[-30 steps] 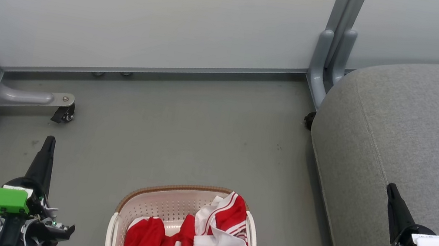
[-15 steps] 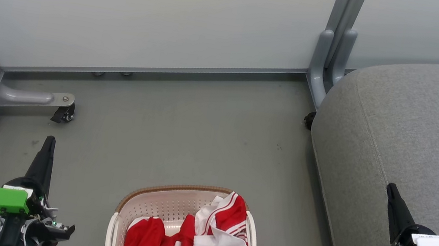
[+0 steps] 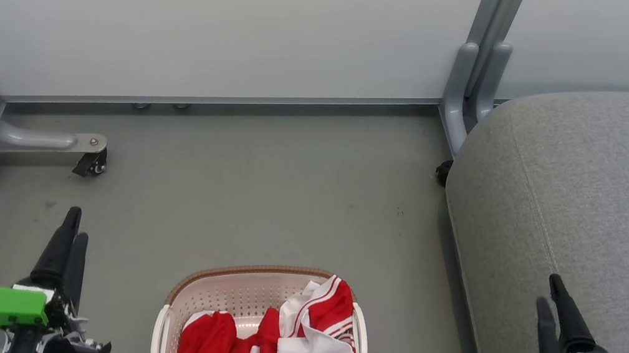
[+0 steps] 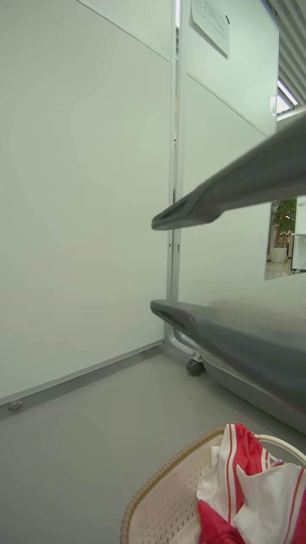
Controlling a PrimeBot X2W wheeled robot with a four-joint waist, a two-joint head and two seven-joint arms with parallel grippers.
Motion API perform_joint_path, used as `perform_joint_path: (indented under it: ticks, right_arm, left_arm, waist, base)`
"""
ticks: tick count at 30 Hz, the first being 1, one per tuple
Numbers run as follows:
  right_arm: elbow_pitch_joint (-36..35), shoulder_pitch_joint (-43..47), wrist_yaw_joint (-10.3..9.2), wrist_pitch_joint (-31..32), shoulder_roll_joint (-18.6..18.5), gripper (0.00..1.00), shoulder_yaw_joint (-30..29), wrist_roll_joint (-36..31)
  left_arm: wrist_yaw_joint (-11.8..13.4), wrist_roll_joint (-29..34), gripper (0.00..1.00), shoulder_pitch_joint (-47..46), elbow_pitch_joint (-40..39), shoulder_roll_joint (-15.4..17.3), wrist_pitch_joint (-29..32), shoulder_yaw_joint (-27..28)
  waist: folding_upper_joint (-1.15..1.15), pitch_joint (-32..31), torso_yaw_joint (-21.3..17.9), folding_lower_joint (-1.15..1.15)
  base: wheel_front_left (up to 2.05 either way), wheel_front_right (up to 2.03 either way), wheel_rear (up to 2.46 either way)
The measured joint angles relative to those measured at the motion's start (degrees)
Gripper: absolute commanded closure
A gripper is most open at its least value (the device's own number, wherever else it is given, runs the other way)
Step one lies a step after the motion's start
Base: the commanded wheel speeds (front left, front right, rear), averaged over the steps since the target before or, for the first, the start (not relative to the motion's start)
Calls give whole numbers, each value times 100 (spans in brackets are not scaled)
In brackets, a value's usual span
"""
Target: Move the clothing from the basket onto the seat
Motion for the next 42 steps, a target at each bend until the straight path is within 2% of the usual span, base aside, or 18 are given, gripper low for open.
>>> perform_joint_path:
  ticks: [7,14,27,42]
  right_arm:
    - [43,124,-4,-70,115,0,-4,-156]
    - [-93,124,-4,-171,182,0,-64,-679]
    - [-241,124,-4,-349,300,0,-98,-2273]
    - [-467,122,-4,-523,414,0,-101,-4023]
  left_arm:
    - [2,91,0,113,59,-23,-149,-85]
    - [-5,609,0,110,-49,-23,-338,-145]
    - [5,1782,0,81,-267,-21,-661,-269]
    - [279,3535,0,60,-328,-15,-975,-531]
  waist:
    - [0,7,5,0]
    - [0,14,13,0]
    - [0,26,31,0]
    - [0,27,58,0]
  base:
    - [0,0,0]
    - [0,0,0]
    - [0,0,0]
    - [0,0,0]
